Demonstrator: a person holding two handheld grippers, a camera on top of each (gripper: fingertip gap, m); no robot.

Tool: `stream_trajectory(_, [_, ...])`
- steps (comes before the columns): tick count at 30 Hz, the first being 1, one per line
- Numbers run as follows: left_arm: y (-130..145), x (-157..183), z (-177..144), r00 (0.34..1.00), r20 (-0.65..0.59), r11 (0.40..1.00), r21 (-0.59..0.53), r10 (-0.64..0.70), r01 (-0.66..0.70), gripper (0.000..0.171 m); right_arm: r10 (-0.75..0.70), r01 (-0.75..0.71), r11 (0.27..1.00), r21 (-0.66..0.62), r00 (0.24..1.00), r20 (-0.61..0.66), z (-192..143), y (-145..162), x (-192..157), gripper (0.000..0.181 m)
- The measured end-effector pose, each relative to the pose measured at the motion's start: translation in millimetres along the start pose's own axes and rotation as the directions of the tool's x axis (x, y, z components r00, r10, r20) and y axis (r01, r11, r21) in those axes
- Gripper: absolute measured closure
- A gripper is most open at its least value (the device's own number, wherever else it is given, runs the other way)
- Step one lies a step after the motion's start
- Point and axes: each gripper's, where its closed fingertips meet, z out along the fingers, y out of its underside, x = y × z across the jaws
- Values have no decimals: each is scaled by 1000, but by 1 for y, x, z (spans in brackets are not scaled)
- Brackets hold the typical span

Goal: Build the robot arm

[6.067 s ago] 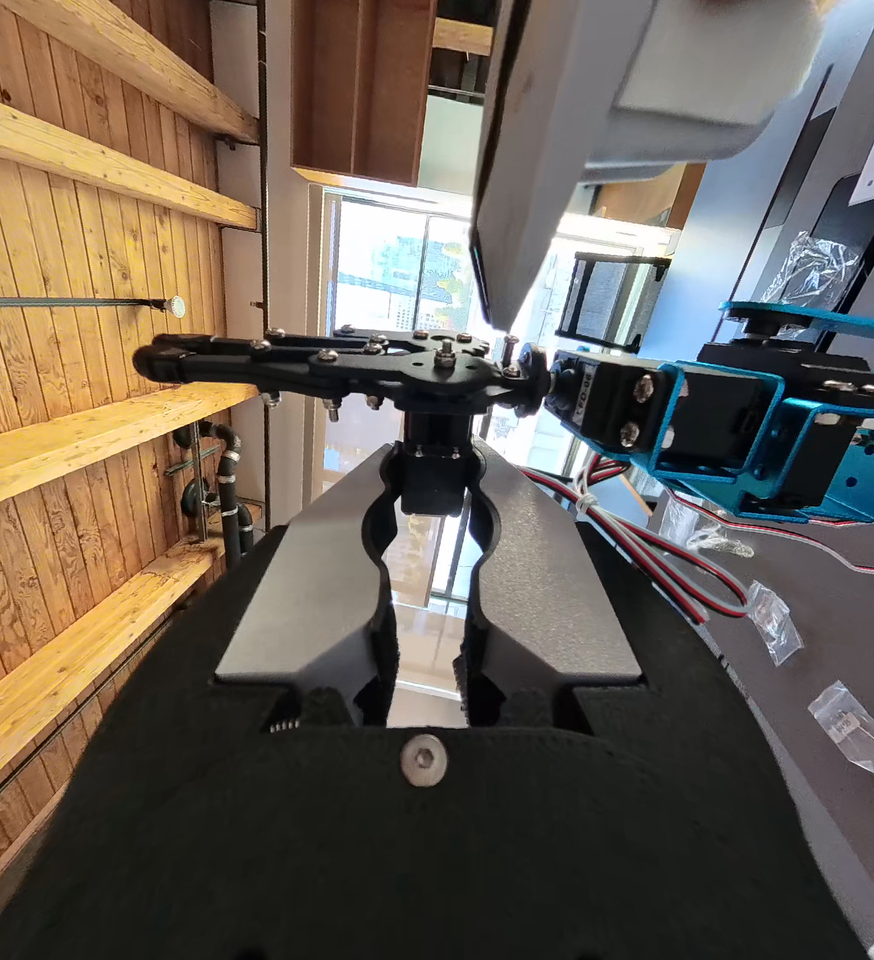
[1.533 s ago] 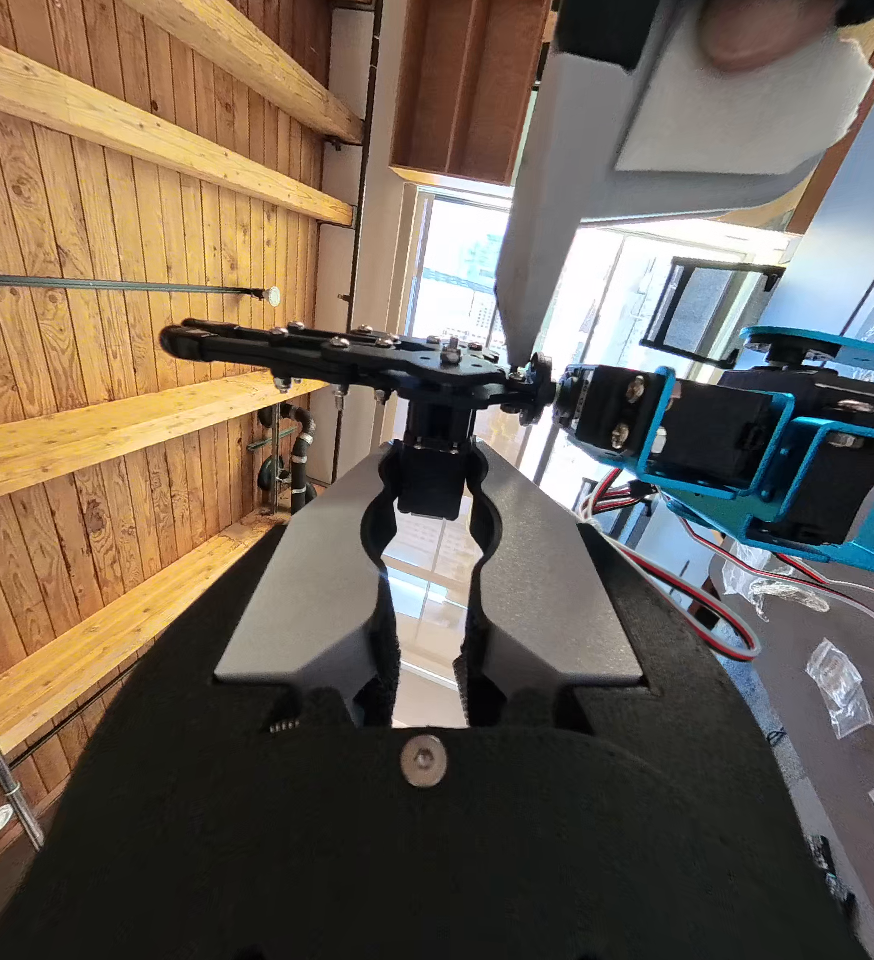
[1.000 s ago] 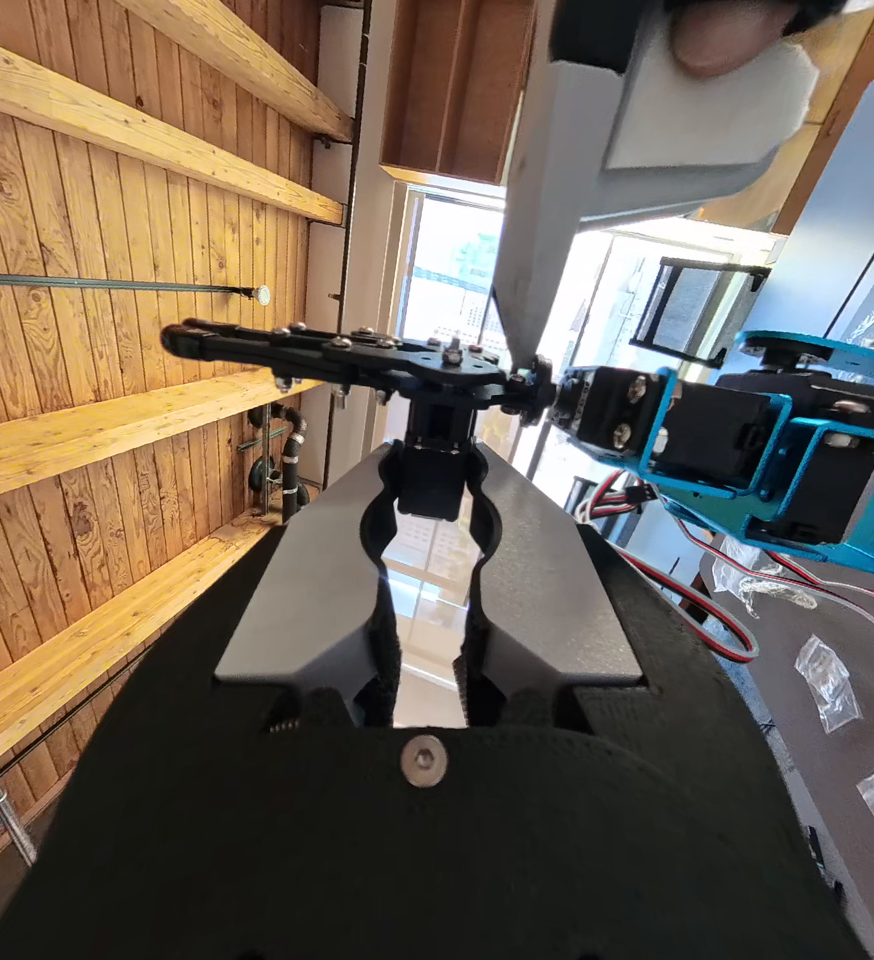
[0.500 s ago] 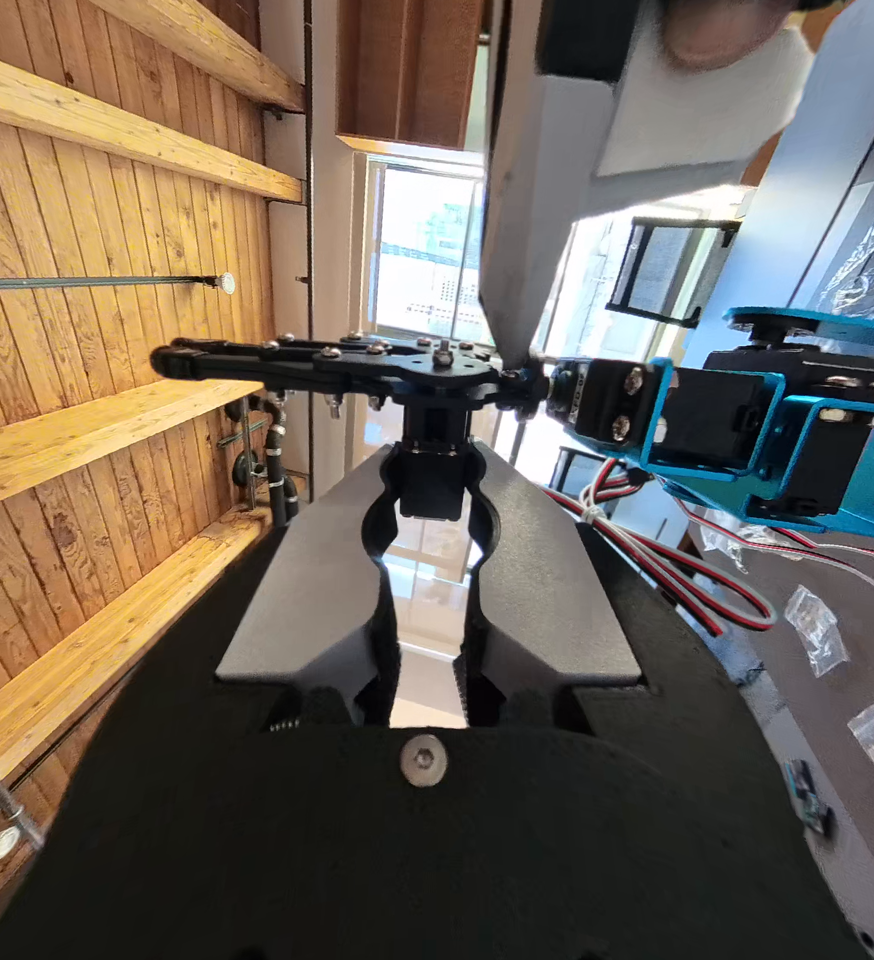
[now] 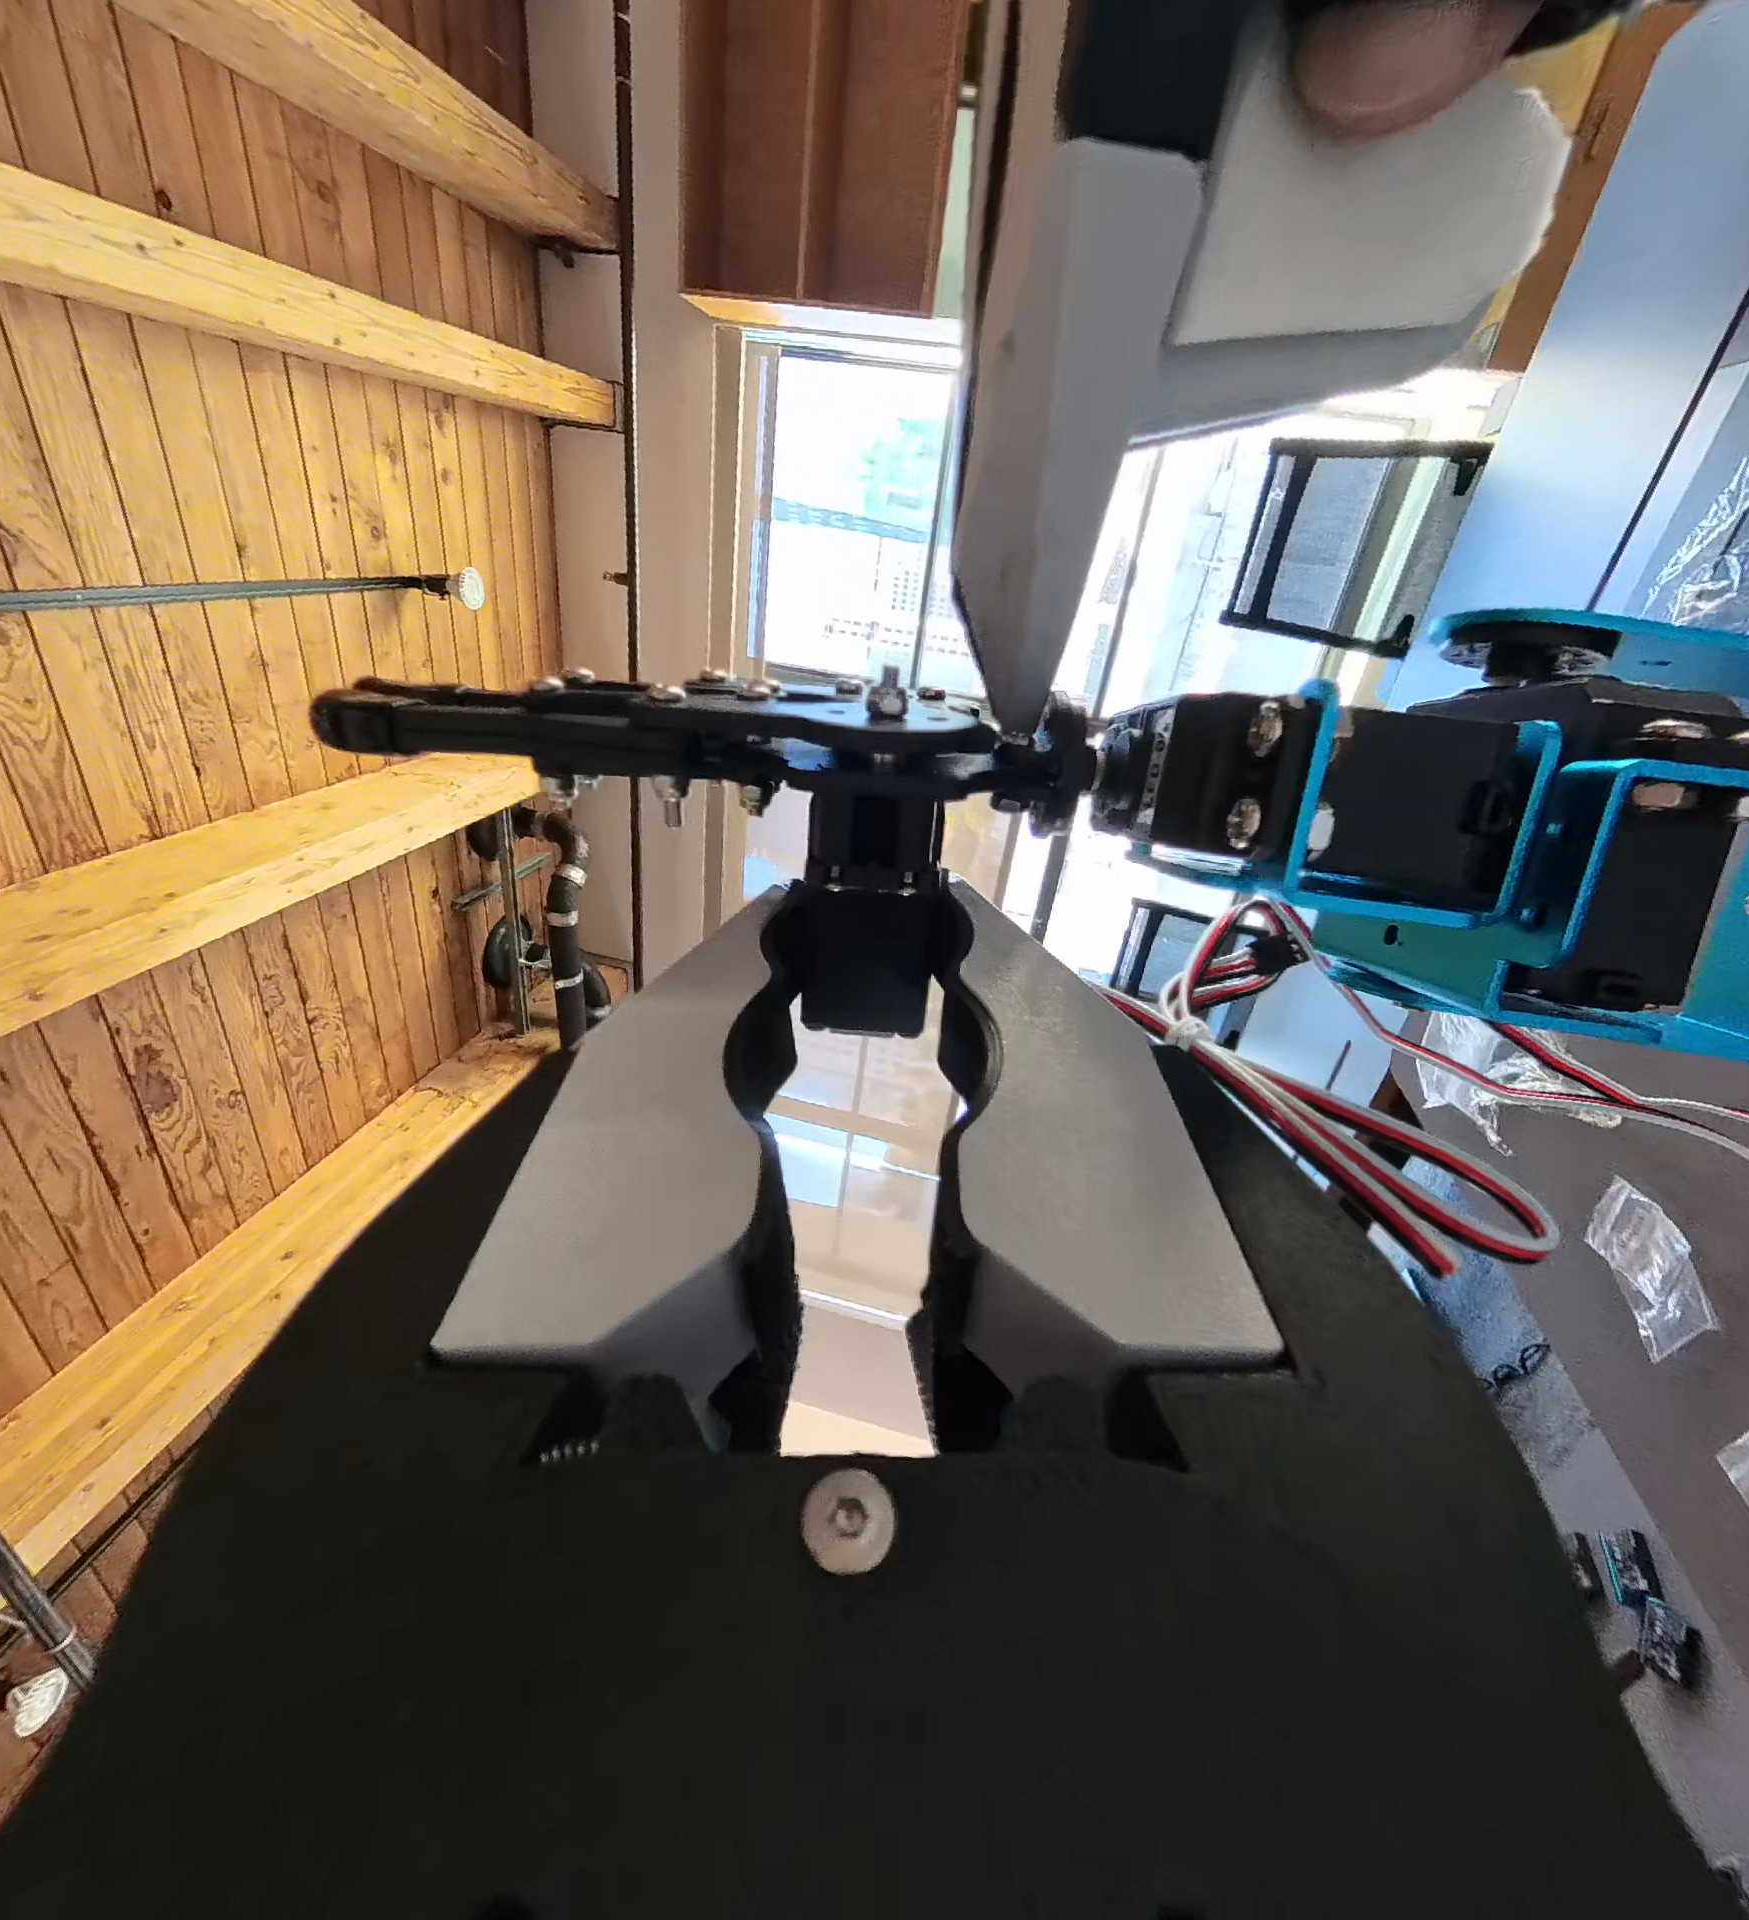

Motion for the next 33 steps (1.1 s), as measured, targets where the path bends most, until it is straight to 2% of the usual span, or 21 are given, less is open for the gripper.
stream_trajectory(6, [0,0,1,1000,-6,1000,-1,0,0,150,18,-18,999,50,1000,-4,-6,0,3,175])
stream_trajectory(10, [0,0,1,1000,-12,1000,1,-2,2,150,21,-21,998,62,1000,1,-5,-2,3,179])
stream_trajectory(15, [0,-1,1,1000,-13,1000,4,-8,8,150,-8,8,999,32,1000,-11,-4,1,2,179])
stream_trajectory(19, [0,-1,0,1000,-8,1000,12,-18,18,150,-87,88,996,1,993,-83,-2,0,4,180])
stream_trajectory(28, [-3,-3,-2,999,17,999,37,-33,32,150,-57,56,998,-28,997,-59,-2,1,2,179])
stream_trajectory(31, [-1,-3,0,999,15,999,26,-35,35,150,-124,116,990,-82,988,-97,0,1,5,180])
stream_trajectory(33, [-2,-3,-1,999,5,998,36,-50,50,150,-128,122,990,-66,987,-93,-1,1,3,180])
